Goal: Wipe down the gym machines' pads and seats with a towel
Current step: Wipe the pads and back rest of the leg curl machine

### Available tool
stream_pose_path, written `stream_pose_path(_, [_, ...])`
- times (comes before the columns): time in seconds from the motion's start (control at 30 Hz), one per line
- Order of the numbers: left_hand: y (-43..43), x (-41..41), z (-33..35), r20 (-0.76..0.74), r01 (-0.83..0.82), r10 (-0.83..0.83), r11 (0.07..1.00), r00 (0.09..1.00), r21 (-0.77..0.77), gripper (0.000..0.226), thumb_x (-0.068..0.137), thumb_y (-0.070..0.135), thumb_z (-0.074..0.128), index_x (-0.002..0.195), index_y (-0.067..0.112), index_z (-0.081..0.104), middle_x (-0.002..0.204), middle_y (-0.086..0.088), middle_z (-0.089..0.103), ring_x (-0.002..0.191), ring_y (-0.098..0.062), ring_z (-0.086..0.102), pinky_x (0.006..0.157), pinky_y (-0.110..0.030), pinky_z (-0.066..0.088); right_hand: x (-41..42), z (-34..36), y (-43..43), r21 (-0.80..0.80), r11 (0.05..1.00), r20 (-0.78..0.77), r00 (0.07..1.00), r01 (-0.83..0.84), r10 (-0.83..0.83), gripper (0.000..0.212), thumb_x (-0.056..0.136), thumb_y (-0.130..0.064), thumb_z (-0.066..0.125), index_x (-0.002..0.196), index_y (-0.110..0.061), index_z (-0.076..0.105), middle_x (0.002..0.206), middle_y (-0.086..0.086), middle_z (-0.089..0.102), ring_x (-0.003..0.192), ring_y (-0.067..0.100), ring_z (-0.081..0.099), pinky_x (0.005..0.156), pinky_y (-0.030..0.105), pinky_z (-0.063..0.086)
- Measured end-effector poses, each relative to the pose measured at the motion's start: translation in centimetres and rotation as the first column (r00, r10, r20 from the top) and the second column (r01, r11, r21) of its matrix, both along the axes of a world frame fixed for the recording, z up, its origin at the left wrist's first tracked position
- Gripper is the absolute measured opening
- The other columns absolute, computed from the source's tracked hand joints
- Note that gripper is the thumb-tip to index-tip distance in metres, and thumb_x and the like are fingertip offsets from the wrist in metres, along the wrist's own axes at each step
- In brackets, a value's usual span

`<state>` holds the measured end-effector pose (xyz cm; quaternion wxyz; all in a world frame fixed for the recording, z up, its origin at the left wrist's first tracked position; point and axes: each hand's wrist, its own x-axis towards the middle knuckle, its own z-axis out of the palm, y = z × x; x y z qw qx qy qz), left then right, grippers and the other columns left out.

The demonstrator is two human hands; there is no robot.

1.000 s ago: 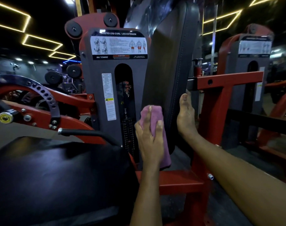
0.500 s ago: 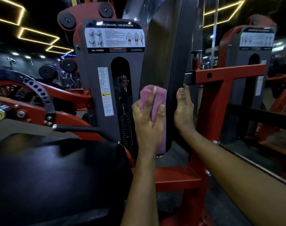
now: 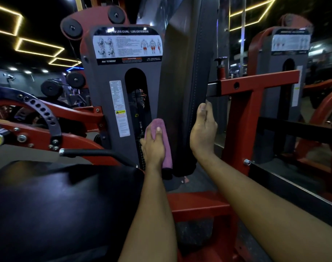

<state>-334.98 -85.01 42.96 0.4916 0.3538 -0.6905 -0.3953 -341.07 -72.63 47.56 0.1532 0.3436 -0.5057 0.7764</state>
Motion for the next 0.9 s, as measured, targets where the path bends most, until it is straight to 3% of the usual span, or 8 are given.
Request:
stream_pose_path(0.07, [0.3, 0.0, 0.4, 0.010, -0.009, 0.009, 0.999, 1.000, 0.034, 0.052, 0.101, 0.060, 0.035, 0.152, 0.050, 0.026, 0.146, -0.018, 0.035, 0.135, -0.043, 0.039, 0.114, -0.049, 0.030, -0.5, -0.3, -0.4, 0.009, 0.999, -0.017, 0.999, 0.047, -0.046, 0.056, 0.110, -0.046, 0.030, 0.139, -0.004, 0.053, 0.059, -0.018, 0.053, 0.054, 0.002, 0.050, 0.059, 0.020, 0.038])
stream_pose_path(0.23, [3.4, 1.6, -0.7, -0.014, 0.023, -0.023, 1.000, 1.000, 0.002, 0.051, 0.102, 0.056, 0.035, 0.151, 0.053, 0.022, 0.146, -0.013, 0.036, 0.126, -0.037, 0.048, 0.106, -0.045, 0.035, -0.2, -0.2, -0.2, 0.005, 0.998, -0.010, 0.998, 0.067, -0.067, 0.049, 0.111, -0.036, 0.032, 0.140, -0.002, 0.053, 0.060, -0.014, 0.049, 0.053, -0.001, 0.048, 0.057, 0.012, 0.036])
stream_pose_path(0.33, [5.2, 2.4, -0.3, -0.085, 0.060, -0.074, 0.986, 0.994, -0.158, 0.043, 0.103, 0.051, 0.038, 0.145, 0.058, 0.029, 0.134, -0.003, 0.041, 0.111, -0.021, 0.047, 0.100, -0.039, 0.037, 0.3, 0.0, 0.3, -0.013, 1.000, 0.005, 1.000, 0.023, -0.022, 0.048, 0.112, -0.034, 0.034, 0.149, -0.005, 0.046, 0.077, 0.007, 0.061, 0.072, 0.000, 0.058, 0.064, 0.005, 0.039])
stream_pose_path(0.47, [4.8, 1.5, 0.6, -0.093, 0.028, -0.048, 0.979, 0.994, -0.204, 0.042, 0.102, 0.055, 0.038, 0.142, 0.062, 0.030, 0.128, -0.003, 0.042, 0.113, -0.024, 0.052, 0.100, -0.039, 0.041, 0.6, 0.2, 0.3, 0.018, 1.000, 0.049, 0.999, -0.001, 0.000, 0.056, 0.109, -0.047, 0.033, 0.150, -0.010, 0.048, 0.084, -0.013, 0.060, 0.077, -0.013, 0.059, 0.072, 0.007, 0.039])
stream_pose_path(0.57, [1.7, 0.1, 0.9, -0.058, 0.002, -0.009, 0.992, 0.998, -0.122, 0.045, 0.100, 0.058, 0.036, 0.145, 0.056, 0.032, 0.132, -0.008, 0.043, 0.122, -0.032, 0.051, 0.107, -0.043, 0.040, 0.9, 0.3, -0.1, 0.024, 0.999, 0.073, 0.997, 0.037, -0.038, 0.053, 0.110, -0.044, 0.031, 0.152, -0.013, 0.046, 0.106, -0.008, 0.068, 0.101, -0.002, 0.060, 0.088, 0.017, 0.043])
stream_pose_path(0.63, [-0.5, -1.0, 1.4, -0.014, -0.018, 0.018, 0.997, 1.000, -0.069, 0.047, 0.101, 0.058, 0.035, 0.148, 0.053, 0.030, 0.139, -0.009, 0.040, 0.124, -0.035, 0.050, 0.106, -0.043, 0.038, 1.0, 0.2, -0.5, 0.018, 0.995, 0.058, 0.993, 0.100, -0.101, 0.049, 0.111, -0.043, 0.029, 0.145, -0.016, 0.051, 0.082, -0.013, 0.066, 0.077, -0.004, 0.058, 0.073, 0.019, 0.044])
stream_pose_path(0.7, [-2.9, -2.1, 2.0, 0.006, -0.034, 0.035, 0.999, 0.999, -0.025, 0.048, 0.102, 0.057, 0.034, 0.150, 0.050, 0.029, 0.141, -0.011, 0.039, 0.126, -0.037, 0.049, 0.106, -0.043, 0.037, 0.7, -0.1, -1.0, -0.005, 0.990, 0.026, 0.990, 0.139, -0.139, 0.043, 0.111, -0.041, 0.028, 0.128, -0.015, 0.058, 0.055, -0.013, 0.049, 0.052, 0.002, 0.048, 0.056, 0.020, 0.037])
stream_pose_path(0.9, [-9.3, -4.6, 3.1, 0.041, -0.019, 0.016, 0.998, 0.999, 0.066, 0.054, 0.103, 0.056, 0.033, 0.155, 0.040, 0.028, 0.148, -0.020, 0.037, 0.132, -0.043, 0.045, 0.109, -0.046, 0.035, -0.1, -0.5, -1.5, -0.068, 0.985, -0.049, 0.986, 0.159, -0.162, 0.040, 0.112, -0.030, 0.030, 0.107, 0.000, 0.057, 0.053, -0.018, 0.049, 0.044, 0.003, 0.043, 0.045, 0.014, 0.030])
